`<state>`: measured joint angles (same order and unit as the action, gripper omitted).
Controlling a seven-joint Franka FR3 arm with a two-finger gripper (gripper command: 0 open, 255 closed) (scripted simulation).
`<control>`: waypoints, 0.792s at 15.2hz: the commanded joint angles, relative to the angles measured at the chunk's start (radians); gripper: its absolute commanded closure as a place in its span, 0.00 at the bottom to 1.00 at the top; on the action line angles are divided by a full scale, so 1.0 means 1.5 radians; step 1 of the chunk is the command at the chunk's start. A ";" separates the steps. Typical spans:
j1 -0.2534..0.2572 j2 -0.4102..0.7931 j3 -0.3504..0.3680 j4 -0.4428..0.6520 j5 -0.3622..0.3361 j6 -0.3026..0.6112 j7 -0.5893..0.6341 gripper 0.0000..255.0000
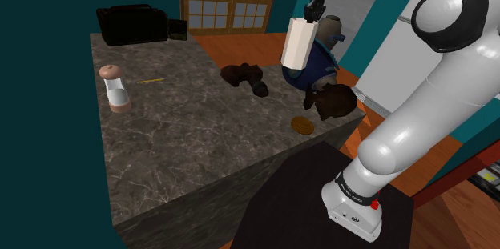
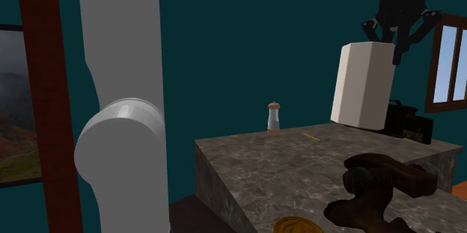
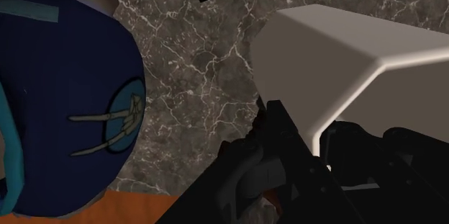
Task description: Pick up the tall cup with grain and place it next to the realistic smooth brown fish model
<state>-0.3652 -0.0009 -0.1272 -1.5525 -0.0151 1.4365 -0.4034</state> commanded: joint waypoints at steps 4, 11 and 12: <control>0.000 -0.012 0.000 -0.061 -0.001 0.050 0.000 1.00; 0.000 -0.021 0.000 -0.134 -0.002 0.114 0.002 1.00; 0.000 -0.021 0.000 -0.144 -0.003 0.123 0.002 1.00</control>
<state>-0.3647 -0.0325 -0.1266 -1.7564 -0.0190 1.6089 -0.3992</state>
